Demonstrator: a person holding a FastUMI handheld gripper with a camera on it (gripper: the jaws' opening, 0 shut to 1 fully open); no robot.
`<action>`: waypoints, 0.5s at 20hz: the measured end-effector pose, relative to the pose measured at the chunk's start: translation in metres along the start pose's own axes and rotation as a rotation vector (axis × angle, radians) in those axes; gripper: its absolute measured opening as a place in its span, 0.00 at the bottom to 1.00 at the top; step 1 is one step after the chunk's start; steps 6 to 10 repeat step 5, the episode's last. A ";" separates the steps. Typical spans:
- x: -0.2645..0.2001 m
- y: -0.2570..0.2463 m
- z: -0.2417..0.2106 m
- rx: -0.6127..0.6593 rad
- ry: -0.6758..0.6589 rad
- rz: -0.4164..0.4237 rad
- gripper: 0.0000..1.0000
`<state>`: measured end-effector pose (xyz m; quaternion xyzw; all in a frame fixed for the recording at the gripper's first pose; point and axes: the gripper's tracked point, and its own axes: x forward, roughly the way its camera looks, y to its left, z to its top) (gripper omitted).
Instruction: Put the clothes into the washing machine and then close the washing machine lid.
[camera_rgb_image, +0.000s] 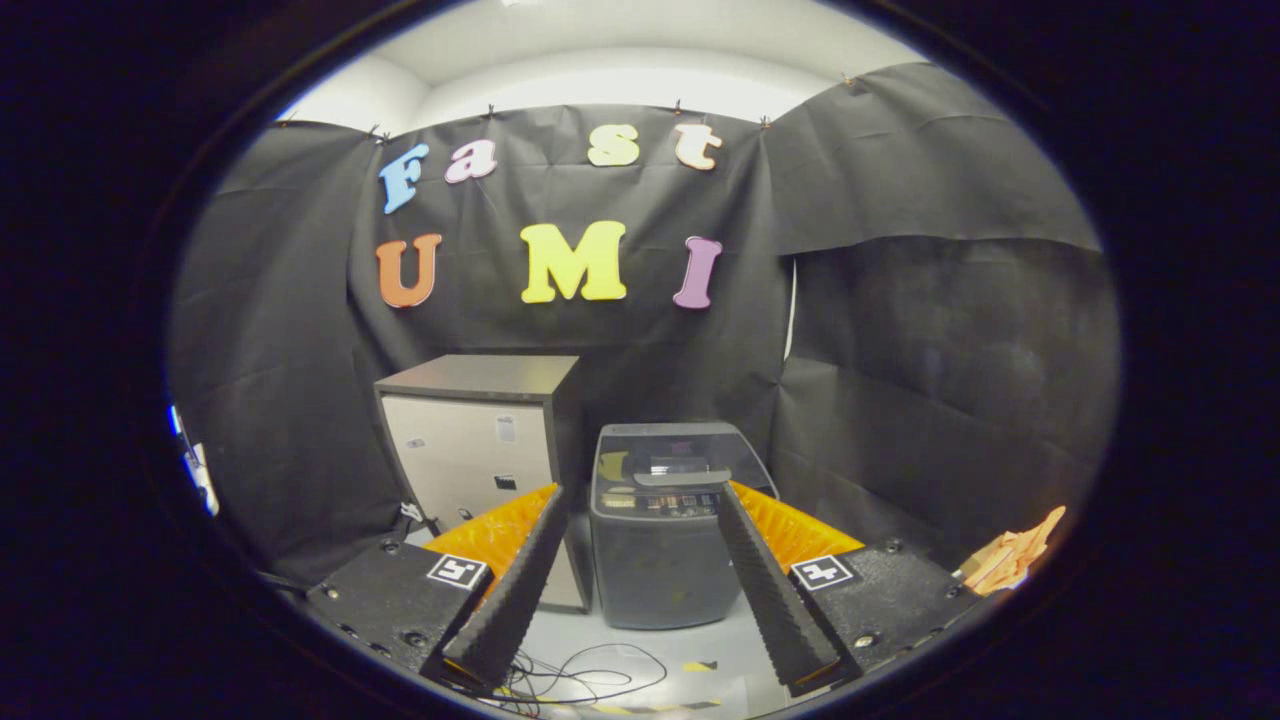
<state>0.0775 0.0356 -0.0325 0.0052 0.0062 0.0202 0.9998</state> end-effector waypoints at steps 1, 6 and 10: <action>0.000 0.001 0.001 -0.005 -0.002 0.001 0.96; -0.007 0.003 0.001 -0.017 -0.008 0.002 0.96; -0.007 0.003 0.001 -0.017 -0.008 0.002 0.96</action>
